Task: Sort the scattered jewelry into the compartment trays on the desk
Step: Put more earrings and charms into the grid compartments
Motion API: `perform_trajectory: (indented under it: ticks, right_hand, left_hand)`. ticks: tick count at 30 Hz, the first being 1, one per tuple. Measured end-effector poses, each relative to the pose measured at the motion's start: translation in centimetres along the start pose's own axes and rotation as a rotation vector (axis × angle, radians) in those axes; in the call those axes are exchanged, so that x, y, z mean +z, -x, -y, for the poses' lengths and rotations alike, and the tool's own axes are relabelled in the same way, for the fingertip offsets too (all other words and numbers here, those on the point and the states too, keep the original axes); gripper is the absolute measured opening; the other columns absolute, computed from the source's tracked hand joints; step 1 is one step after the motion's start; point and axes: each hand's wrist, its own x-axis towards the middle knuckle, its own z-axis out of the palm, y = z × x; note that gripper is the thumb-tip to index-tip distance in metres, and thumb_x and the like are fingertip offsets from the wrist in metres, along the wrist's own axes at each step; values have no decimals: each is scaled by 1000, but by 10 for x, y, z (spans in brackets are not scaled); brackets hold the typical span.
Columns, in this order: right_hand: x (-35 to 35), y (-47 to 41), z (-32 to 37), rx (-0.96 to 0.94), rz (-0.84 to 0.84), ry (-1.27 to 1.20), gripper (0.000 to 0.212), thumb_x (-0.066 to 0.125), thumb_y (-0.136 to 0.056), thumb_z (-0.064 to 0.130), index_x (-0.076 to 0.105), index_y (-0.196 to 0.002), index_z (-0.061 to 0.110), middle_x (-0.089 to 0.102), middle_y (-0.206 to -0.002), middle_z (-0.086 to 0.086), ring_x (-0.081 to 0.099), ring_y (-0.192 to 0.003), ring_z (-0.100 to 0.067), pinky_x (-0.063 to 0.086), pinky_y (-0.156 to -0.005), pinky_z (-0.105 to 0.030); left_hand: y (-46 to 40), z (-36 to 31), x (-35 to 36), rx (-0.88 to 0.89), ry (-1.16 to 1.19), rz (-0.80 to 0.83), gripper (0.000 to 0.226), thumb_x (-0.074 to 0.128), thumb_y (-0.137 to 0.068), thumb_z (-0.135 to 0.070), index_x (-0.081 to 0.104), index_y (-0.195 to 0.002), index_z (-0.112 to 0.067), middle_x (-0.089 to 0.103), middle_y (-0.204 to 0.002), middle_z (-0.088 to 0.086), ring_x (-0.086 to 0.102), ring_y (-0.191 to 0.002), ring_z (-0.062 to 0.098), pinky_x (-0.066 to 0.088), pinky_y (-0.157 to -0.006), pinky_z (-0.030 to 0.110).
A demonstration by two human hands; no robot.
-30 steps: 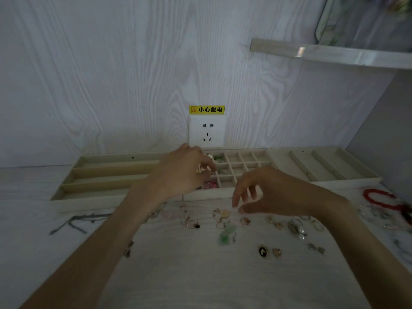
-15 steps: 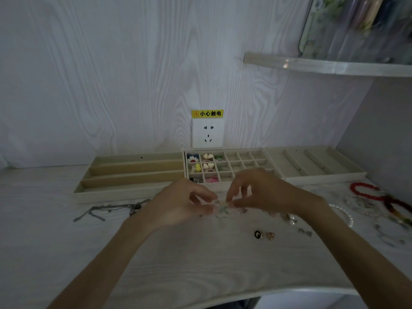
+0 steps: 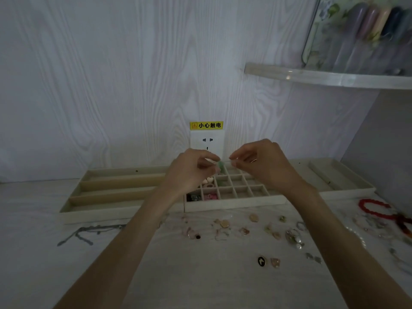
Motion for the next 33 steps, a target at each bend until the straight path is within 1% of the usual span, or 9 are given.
perform_trajectory:
  ticks: [5, 11, 17, 20, 23, 25, 28, 31, 33]
  right_hand:
    - [23, -8, -26, 76, -81, -1, 11, 69, -84, 24, 76, -91, 20, 72, -82, 6, 57, -65, 9, 42, -62, -1]
    - [35, -12, -43, 157, -39, 31, 14, 66, -85, 29, 76, -91, 20, 71, -80, 6, 57, -67, 6, 40, -61, -5]
    - [41, -11, -48, 195, 79, 17, 13, 65, -86, 30, 75, -83, 22, 63, -71, 11, 56, -64, 3, 42, -57, -15]
    - [44, -10, -48, 210, 86, 8, 21, 63, -87, 32, 76, -82, 16, 60, -62, 7, 50, -52, -2, 39, -52, -20]
    - [46, -9, -48, 231, 70, -10, 36, 61, -88, 36, 74, -80, 3, 53, -56, -8, 40, -45, -12, 31, -49, -24]
    - [47, -9, -47, 216, 55, -13, 45, 60, -88, 41, 72, -81, -2, 47, -55, -11, 36, -46, -15, 27, -48, -24]
    - [50, -10, -45, 198, 16, -36, 50, 59, -87, 44, 70, -79, -3, 49, -55, -18, 35, -48, -13, 25, -48, -23]
    - [51, -9, -42, 202, -38, -42, 44, 60, -87, 42, 69, -62, 7, 45, -42, 6, 34, -39, -4, 24, -44, -17]
    - [51, -8, -41, 196, -43, -49, 45, 60, -87, 39, 59, -46, 23, 40, -32, 12, 37, -34, -3, 22, -42, -13]
  left_hand:
    - [-27, 11, 13, -22, -135, -11, 20, 65, -86, -34, 72, -103, -27, 71, -101, -9, 65, -92, 7, 52, -88, 34]
    - [-39, 21, 23, -22, -286, 112, 18, 66, -84, -40, 73, -99, -32, 69, -98, -14, 62, -89, 7, 49, -80, 29]
    - [-46, 31, 27, 47, -277, 178, 21, 62, -87, -40, 75, -88, -25, 59, -65, -14, 55, -64, 6, 44, -64, 26]
    - [-47, 31, 24, 50, -244, 179, 22, 52, -94, -35, 72, -88, -26, 66, -79, -4, 58, -72, 12, 48, -70, 30]
    - [-46, 30, 15, 24, -263, 165, 19, 54, -94, -27, 70, -103, -26, 63, -97, -10, 56, -88, 8, 47, -80, 29]
    - [-45, 31, 11, 18, -259, 179, 16, 59, -91, -22, 71, -101, -27, 62, -96, -12, 54, -81, 6, 47, -79, 28]
    - [-42, 30, 8, 5, -248, 200, 15, 65, -85, -21, 70, -98, -29, 59, -88, -17, 50, -70, 1, 45, -72, 27]
    - [-42, 28, 12, 0, -241, 187, 12, 70, -81, -30, 70, -93, -31, 59, -86, -18, 54, -76, 2, 48, -75, 27]
    - [-40, 27, 18, 13, -240, 157, 10, 72, -79, -35, 70, -88, -31, 59, -85, -16, 55, -77, 2, 47, -74, 26]
